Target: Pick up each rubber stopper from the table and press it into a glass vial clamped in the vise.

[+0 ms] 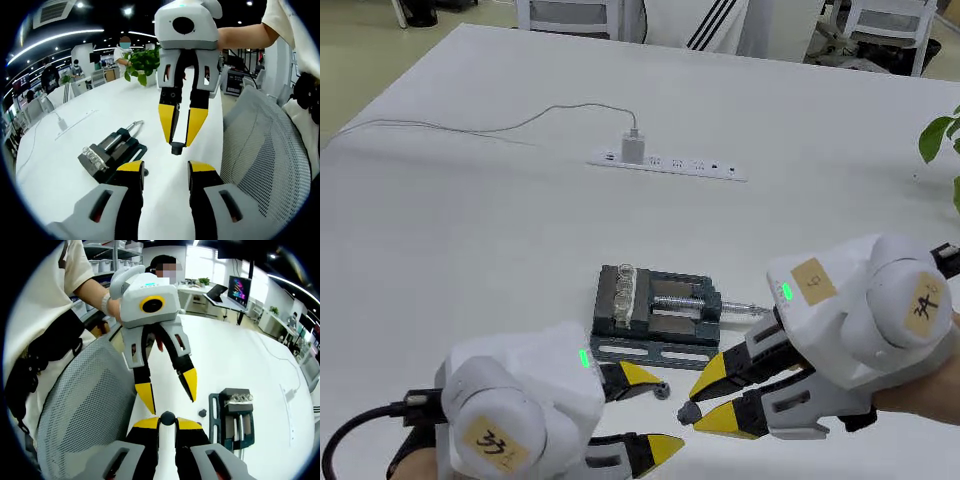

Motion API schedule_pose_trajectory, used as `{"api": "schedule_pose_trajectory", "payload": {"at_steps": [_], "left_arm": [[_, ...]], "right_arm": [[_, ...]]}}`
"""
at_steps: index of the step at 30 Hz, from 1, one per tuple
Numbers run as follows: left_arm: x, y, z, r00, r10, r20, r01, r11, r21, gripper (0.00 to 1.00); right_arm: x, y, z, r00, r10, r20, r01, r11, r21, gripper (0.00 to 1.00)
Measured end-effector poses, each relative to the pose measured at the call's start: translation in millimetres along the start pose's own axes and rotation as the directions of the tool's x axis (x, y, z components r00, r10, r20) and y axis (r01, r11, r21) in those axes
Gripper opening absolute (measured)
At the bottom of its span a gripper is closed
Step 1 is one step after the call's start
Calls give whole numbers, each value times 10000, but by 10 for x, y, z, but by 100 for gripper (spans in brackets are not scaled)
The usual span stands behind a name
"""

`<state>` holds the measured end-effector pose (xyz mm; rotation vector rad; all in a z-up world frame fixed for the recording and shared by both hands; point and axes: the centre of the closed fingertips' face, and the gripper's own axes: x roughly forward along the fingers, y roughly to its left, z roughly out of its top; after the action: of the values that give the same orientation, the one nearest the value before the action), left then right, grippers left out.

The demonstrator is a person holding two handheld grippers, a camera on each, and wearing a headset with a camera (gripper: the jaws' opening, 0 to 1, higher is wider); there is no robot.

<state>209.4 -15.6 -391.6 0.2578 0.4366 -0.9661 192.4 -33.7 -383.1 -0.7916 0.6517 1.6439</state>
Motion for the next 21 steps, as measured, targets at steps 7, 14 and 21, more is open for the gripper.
{"api": "schedule_pose_trajectory", "payload": {"at_steps": [7, 14, 21], "left_arm": [[-236, 147, -47, 9953, 971, 64, -965, 9933, -639, 62], [-409, 213, -52, 9893, 1437, 268, -1407, 9857, -925, 76], [-471, 283, -76, 9884, 1495, 268, -1455, 9826, -1157, 93]], "right_arm": [[-11, -89, 54, 9998, 113, -168, -113, 9999, -11, 6], [-52, -357, 141, 9988, -95, -478, 91, 9999, -90, 6], [-90, -670, 173, 9936, -220, -1111, 180, 9991, -372, 6]]}}
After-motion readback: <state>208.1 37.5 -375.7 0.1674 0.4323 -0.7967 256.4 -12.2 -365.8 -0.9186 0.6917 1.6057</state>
